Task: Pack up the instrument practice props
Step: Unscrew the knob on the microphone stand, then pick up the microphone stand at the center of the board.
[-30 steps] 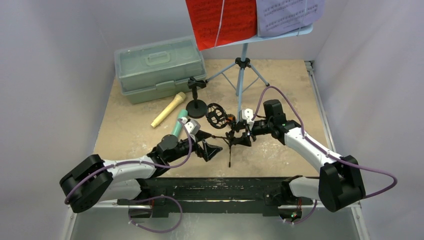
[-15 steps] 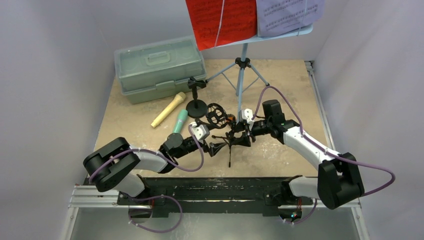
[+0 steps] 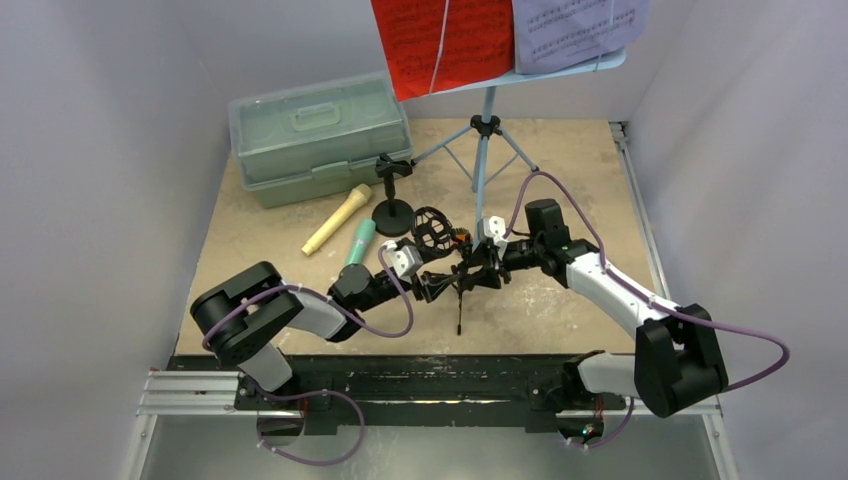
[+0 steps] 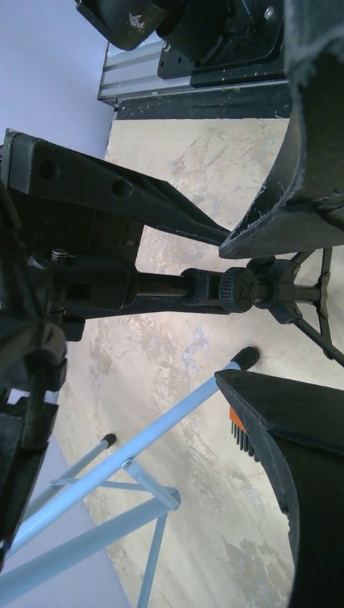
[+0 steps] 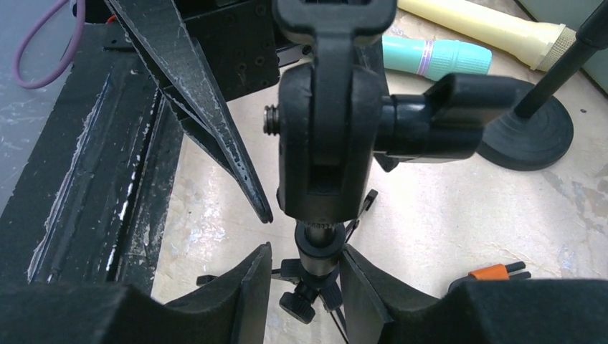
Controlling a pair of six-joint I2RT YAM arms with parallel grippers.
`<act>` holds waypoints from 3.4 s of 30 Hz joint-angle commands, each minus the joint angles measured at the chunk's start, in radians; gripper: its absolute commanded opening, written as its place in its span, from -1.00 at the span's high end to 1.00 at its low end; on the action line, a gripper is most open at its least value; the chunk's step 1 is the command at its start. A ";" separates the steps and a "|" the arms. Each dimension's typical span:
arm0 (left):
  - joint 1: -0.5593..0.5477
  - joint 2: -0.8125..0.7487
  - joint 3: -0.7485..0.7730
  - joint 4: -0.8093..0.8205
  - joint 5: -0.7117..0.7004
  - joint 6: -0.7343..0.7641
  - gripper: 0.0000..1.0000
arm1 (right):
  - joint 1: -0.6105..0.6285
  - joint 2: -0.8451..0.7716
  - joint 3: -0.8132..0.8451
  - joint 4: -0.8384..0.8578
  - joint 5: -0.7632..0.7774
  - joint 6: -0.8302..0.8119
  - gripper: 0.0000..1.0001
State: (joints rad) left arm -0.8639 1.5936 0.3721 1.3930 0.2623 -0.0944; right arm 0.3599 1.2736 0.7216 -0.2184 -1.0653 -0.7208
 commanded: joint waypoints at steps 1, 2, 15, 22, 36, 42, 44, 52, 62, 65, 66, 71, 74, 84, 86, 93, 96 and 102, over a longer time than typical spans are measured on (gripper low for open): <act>0.005 0.028 0.028 0.110 0.048 -0.046 -0.11 | 0.006 0.007 0.022 0.013 -0.022 0.014 0.19; 0.004 0.032 0.028 0.114 0.052 -0.052 -0.05 | 0.007 0.007 0.022 0.014 -0.022 0.015 0.20; 0.004 0.021 -0.002 0.156 -0.016 -0.379 1.00 | 0.007 0.007 0.022 0.020 -0.006 0.021 0.50; 0.003 0.018 -0.068 0.178 -0.257 -0.929 1.00 | 0.005 0.003 0.019 0.031 0.008 0.030 0.55; -0.030 -0.219 -0.058 -0.182 -0.399 -1.078 0.01 | 0.005 0.005 0.016 0.033 0.014 0.034 0.56; -0.029 -0.322 -0.086 -0.338 -0.400 -0.964 -0.59 | 0.007 0.006 0.015 0.034 0.014 0.034 0.56; -0.030 -0.353 -0.103 -0.364 -0.377 -0.914 -0.69 | 0.006 0.006 0.015 0.033 0.014 0.034 0.56; -0.030 -0.397 -0.185 -0.298 -0.125 -0.524 -0.81 | 0.004 0.001 0.031 -0.020 0.009 -0.012 0.21; -0.030 -0.278 -0.134 -0.228 -0.056 -0.174 -0.84 | -0.017 -0.036 0.056 -0.117 0.042 -0.098 -0.54; -0.030 -0.199 -0.128 -0.108 -0.076 -0.106 -0.84 | -0.037 -0.040 0.080 -0.168 0.052 -0.139 -0.64; -0.029 -0.167 -0.127 -0.056 -0.084 -0.089 -0.84 | -0.043 -0.039 0.087 -0.192 0.047 -0.161 -0.66; -0.029 0.006 -0.086 0.190 -0.075 -0.077 -0.84 | -0.073 -0.041 0.114 -0.295 0.038 -0.249 -0.68; -0.030 0.124 -0.061 0.350 -0.069 -0.099 -0.83 | -0.075 -0.042 0.119 -0.310 0.039 -0.263 -0.69; -0.059 0.234 0.027 0.385 -0.098 -0.083 -0.76 | -0.076 -0.042 0.124 -0.326 0.038 -0.278 -0.69; -0.067 0.235 0.033 0.385 -0.117 -0.070 -0.75 | -0.076 -0.041 0.124 -0.326 0.036 -0.279 -0.69; -0.079 0.193 0.022 0.385 -0.162 -0.024 -0.72 | -0.077 -0.039 0.125 -0.326 0.036 -0.275 -0.69; -0.080 0.165 0.011 0.385 -0.161 -0.021 -0.70 | -0.076 -0.037 0.127 -0.324 0.035 -0.272 -0.69; -0.080 0.127 0.004 0.385 -0.092 -0.038 -0.67 | -0.078 -0.036 0.128 -0.326 0.033 -0.266 -0.68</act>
State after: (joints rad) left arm -0.9386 1.7641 0.3832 1.4937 0.1219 -0.1379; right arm 0.2867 1.2602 0.8043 -0.5346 -1.0195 -0.9810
